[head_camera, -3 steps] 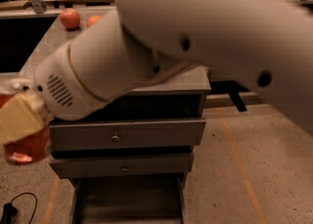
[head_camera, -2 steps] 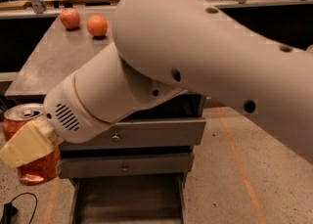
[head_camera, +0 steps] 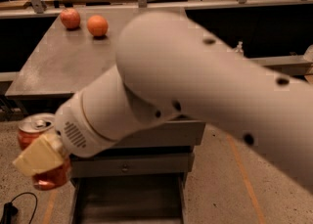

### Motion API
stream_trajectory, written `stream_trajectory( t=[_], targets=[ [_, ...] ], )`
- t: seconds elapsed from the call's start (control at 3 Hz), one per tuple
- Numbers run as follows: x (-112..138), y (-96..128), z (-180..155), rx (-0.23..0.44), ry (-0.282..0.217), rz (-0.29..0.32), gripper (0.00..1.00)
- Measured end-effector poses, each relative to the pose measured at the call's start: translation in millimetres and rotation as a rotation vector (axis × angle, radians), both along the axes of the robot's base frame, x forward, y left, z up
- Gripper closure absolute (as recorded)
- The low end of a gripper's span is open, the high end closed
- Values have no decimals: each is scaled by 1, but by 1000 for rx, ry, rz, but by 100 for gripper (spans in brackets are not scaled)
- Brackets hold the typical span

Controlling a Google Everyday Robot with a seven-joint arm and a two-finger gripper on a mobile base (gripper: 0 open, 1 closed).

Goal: Place coke can into bottom drawer

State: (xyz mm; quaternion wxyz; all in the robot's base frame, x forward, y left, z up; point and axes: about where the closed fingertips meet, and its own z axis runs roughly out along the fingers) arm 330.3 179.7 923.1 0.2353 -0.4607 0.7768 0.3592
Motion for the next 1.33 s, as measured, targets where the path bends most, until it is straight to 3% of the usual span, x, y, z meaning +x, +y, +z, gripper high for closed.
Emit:
stream_trajectory(
  t=[0.33,0.67,1.0,1.33],
  targets=[
    [11,-31,-67,-46,-53,-125,100],
    [18,-67,-155,-121,-29,-225,100],
    [25,-98,-247,-180,48,-314,100],
    [37,-95,-251,-161,21,-356,100]
  ],
)
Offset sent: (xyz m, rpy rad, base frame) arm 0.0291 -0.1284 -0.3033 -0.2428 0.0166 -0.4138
